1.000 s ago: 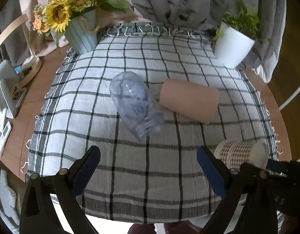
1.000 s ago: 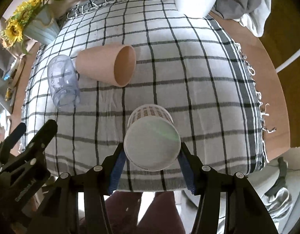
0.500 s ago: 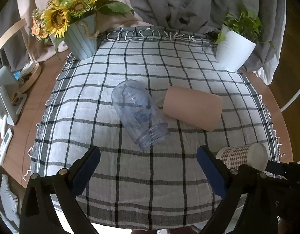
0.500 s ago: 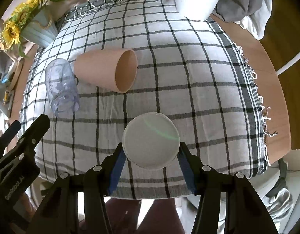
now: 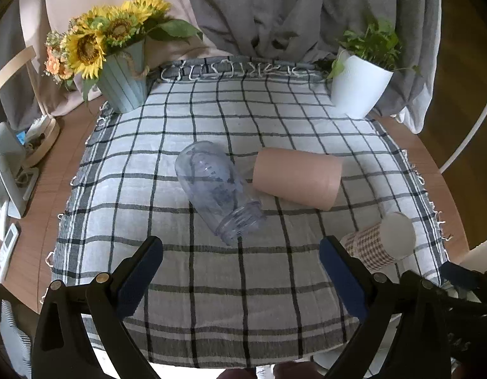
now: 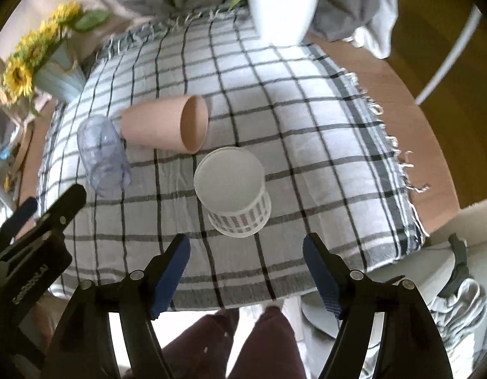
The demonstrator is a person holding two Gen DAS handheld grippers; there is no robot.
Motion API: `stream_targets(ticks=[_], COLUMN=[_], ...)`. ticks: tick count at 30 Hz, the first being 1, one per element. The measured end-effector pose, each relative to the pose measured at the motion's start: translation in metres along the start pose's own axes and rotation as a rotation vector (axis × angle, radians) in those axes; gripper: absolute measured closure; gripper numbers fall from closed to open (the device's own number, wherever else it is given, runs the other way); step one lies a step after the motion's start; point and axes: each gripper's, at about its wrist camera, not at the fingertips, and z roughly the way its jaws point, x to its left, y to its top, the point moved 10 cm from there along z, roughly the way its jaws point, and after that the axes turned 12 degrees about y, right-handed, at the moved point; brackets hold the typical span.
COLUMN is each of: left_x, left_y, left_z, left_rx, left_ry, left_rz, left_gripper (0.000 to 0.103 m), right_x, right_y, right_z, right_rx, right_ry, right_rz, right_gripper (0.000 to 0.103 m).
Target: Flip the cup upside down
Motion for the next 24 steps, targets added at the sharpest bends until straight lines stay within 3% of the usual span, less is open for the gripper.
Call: stream_targets(ticks=[13,24], left_x=[0.020,0.023], left_y=[-0.019,-0.068], left_z=[-0.094,-0.189], left_rx=[-0.151,-0.272], left_ry=[0.094,0.164], left_rz=[-0.095,-0.169], left_gripper=[0.002,0.000], right_x=[0.005,0.005], right_y=[-0.006,-0.048], right_z=[-0.079,-0.155], right_rx=[-0.293,-0.441], right_ry=[0.101,0.193], right_rz=[-0.066,-0.194], right_gripper=[0.020,0.008])
